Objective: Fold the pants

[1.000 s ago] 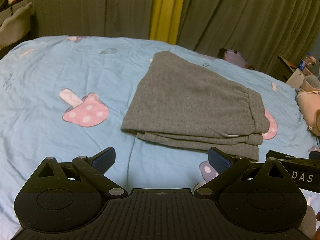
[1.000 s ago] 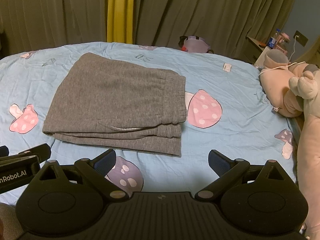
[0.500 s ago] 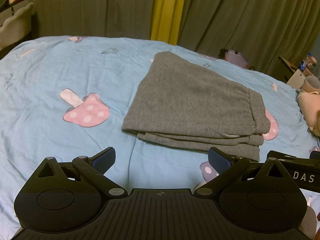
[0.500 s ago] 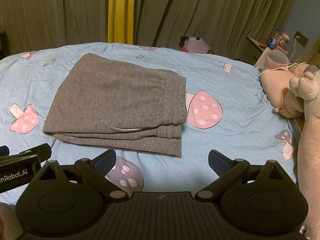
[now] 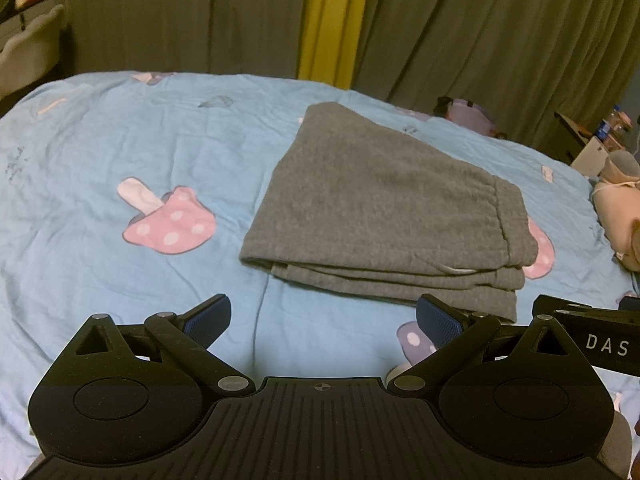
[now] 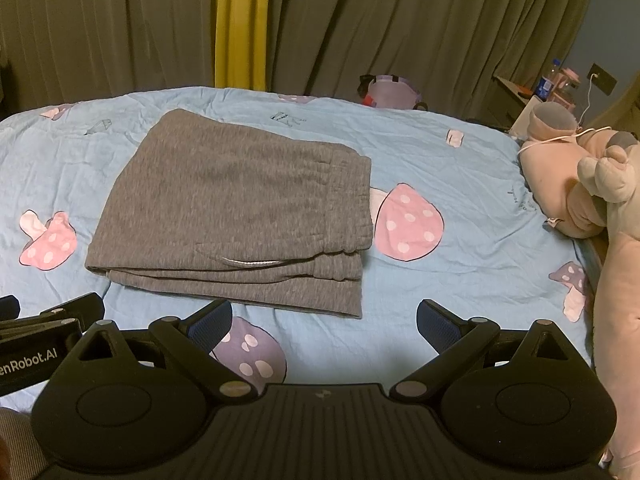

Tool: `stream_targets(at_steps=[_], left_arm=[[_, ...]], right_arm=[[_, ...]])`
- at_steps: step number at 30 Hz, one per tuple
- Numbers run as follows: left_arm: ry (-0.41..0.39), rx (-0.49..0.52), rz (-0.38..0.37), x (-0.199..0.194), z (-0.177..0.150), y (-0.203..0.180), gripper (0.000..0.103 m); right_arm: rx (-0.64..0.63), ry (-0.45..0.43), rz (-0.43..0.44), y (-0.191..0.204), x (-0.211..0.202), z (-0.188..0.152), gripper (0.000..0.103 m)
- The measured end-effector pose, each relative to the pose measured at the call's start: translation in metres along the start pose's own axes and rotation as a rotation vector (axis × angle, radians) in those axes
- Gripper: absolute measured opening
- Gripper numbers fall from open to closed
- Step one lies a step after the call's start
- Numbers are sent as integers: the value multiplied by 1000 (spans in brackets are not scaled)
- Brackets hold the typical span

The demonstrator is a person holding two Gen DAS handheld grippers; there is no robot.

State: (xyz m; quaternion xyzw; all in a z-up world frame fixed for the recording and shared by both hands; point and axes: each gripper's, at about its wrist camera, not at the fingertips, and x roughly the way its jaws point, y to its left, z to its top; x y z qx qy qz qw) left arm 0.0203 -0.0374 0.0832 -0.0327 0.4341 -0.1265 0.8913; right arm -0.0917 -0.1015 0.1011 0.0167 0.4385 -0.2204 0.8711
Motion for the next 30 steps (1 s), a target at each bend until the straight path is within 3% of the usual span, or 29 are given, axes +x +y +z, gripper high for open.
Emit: stream_targets(at_steps=[30], left_arm=[[-17,24,0,3,-2,-5,103]], right_arm=[[3,2,0,-3,1,2,99]])
